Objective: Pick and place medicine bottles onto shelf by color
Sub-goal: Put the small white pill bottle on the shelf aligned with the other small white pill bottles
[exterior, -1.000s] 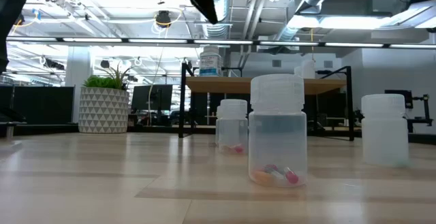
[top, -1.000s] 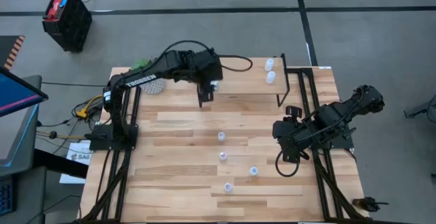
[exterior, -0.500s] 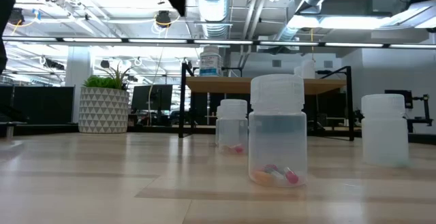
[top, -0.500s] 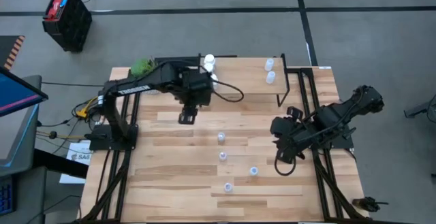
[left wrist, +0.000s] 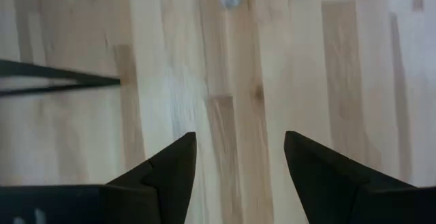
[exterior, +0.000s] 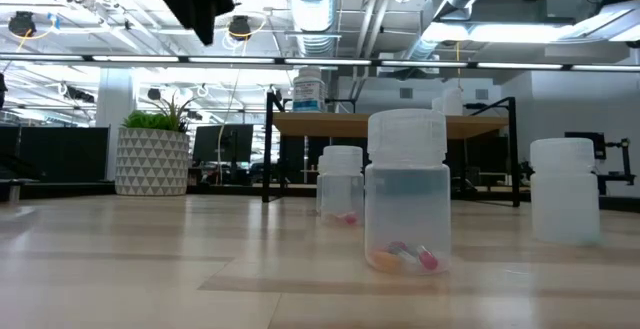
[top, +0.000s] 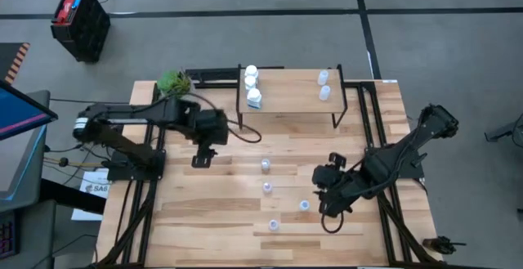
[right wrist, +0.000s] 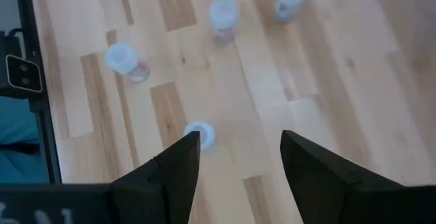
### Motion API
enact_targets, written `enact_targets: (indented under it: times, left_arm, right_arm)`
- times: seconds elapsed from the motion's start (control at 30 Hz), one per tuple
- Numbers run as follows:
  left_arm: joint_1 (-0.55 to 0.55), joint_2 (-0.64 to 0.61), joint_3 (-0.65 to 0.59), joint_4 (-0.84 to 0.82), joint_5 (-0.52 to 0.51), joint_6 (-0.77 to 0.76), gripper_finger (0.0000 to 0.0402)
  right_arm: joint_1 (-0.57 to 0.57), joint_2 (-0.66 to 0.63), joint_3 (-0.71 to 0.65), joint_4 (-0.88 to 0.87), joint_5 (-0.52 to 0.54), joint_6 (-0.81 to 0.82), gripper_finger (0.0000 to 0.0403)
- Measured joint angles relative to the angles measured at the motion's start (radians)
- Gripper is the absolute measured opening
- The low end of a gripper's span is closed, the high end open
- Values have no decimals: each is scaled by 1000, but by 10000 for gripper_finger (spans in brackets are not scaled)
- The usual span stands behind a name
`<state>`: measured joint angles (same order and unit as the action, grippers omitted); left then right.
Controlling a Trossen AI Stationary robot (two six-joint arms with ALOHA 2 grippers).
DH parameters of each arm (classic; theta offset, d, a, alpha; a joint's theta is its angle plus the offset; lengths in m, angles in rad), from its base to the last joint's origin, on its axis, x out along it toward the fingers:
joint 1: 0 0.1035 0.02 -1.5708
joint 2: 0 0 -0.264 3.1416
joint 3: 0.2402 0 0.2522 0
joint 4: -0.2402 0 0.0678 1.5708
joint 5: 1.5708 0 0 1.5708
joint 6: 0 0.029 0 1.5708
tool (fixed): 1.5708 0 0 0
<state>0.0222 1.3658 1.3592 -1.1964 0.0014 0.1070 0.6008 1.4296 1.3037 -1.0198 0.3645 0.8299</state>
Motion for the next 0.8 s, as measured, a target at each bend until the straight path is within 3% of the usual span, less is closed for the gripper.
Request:
enact_targets:
  times: [0.27, 0.43, 0.8]
  left_arm:
    - [-57, -181, -356, 343, -32, -60, 210]
    - [-71, -256, -517, 469, -36, -163, 210]
    - [-78, -285, -676, 658, -92, -243, 210]
  right_arm:
    - [15, -1, -145, 174, 0, -15, 226]
    - [15, -1, -214, 283, 0, -15, 226]
    - [42, -1, -364, 474, -30, -78, 226]
